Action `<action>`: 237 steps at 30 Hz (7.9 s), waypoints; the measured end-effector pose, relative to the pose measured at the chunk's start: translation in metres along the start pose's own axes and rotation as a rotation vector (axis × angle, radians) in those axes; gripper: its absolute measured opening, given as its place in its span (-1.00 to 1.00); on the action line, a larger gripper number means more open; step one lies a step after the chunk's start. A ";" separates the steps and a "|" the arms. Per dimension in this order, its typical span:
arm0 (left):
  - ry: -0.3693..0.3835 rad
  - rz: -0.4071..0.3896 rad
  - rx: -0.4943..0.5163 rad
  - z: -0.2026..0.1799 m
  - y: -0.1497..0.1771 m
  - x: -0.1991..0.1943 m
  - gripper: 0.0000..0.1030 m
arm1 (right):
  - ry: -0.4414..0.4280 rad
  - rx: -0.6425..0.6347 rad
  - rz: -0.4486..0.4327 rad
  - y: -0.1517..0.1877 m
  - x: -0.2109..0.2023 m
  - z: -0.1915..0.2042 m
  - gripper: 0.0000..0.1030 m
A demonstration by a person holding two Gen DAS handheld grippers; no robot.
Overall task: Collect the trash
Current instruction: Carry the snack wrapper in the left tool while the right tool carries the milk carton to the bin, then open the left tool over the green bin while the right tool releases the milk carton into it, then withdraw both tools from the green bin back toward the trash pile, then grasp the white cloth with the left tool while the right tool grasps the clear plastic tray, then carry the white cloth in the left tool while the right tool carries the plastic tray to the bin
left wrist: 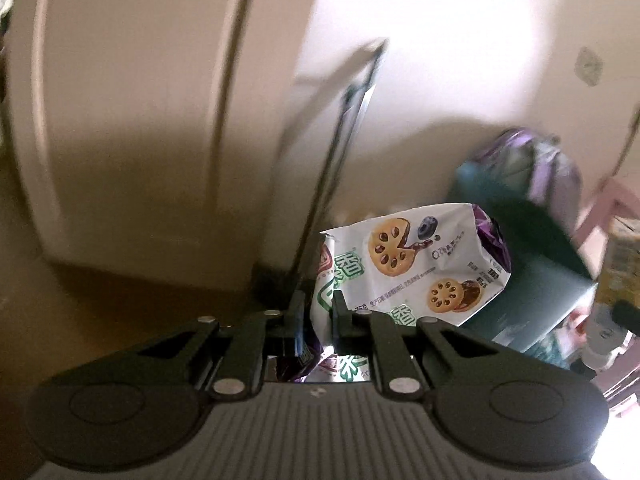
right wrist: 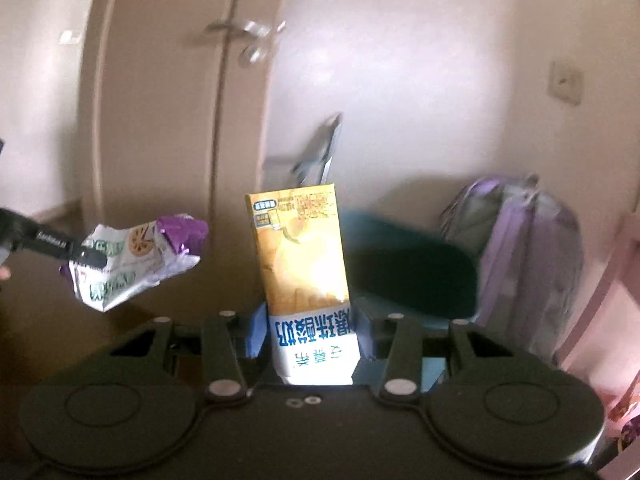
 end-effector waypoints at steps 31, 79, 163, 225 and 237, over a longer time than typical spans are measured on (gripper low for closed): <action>0.014 0.073 0.389 -0.202 -0.057 0.151 -0.76 | 0.102 0.211 0.131 0.019 0.115 -0.105 -0.15; 0.131 0.137 0.324 -0.189 0.000 0.037 0.24 | -0.021 0.168 0.127 0.028 -0.028 -0.050 0.07; 0.308 0.863 1.017 -0.115 0.575 0.399 -0.29 | 0.595 0.753 1.290 0.647 0.194 -0.073 0.12; 0.193 0.088 0.496 -0.153 0.097 0.011 -0.52 | 0.111 0.304 0.259 0.116 -0.034 -0.029 -0.24; 0.260 -0.095 0.337 -0.203 -0.048 -0.011 -0.51 | 0.159 0.240 -0.018 -0.029 -0.010 -0.078 -0.23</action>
Point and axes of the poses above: each gripper's, at about its wrist camera, not at the fingertips, and x roughly the way its jaws point, z to its left, y to its underside, the point moved 6 cm from there along x, roughly the way its jaws point, and after that the axes turned 3 degrees about y, right-handed, at the moved point
